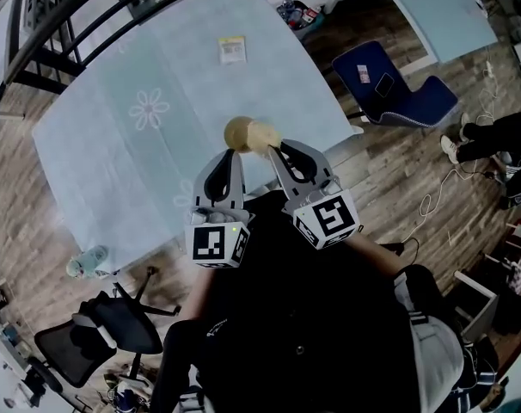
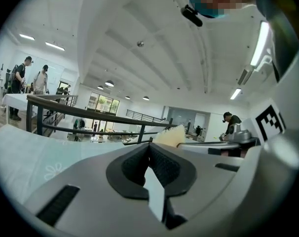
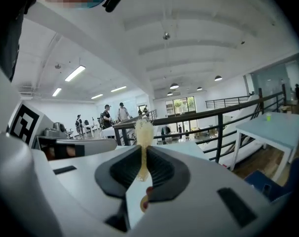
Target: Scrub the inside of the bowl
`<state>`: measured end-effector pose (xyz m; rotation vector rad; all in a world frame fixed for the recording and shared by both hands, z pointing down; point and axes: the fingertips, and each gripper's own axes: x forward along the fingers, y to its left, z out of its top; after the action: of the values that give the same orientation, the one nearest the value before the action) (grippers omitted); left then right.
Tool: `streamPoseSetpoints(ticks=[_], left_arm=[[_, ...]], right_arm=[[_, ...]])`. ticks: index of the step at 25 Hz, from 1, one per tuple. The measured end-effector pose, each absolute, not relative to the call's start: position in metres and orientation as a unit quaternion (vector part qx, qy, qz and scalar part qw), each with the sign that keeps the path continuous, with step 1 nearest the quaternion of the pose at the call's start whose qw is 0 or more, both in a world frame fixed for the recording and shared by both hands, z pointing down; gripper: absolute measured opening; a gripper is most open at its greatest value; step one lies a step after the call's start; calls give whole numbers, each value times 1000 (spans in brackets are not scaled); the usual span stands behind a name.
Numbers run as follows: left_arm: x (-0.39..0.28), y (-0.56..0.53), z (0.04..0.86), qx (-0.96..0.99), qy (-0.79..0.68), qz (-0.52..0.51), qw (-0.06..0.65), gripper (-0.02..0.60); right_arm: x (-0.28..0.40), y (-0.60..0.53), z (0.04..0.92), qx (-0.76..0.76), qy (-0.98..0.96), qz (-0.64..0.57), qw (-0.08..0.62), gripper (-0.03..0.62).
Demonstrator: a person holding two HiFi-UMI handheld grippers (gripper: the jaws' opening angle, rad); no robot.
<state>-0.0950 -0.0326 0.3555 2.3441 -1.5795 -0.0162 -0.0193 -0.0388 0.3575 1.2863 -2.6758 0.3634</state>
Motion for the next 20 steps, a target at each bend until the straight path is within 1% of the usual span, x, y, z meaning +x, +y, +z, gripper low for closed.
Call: streamPoseSetpoints(ticks=[6,10,20], left_arm=[[-84,-27,328,835,-540,-41,97,14],[-72,-21,332,855,-507,-42,97,14],[-72,-21,339,849,-516,-35,112,14]], right_arm=[[-4,-37,340,436,-893,107,20,38],[-4,-37,338,432,-895,108,1,38],[1,-33,341,431,-895,110,5,37]])
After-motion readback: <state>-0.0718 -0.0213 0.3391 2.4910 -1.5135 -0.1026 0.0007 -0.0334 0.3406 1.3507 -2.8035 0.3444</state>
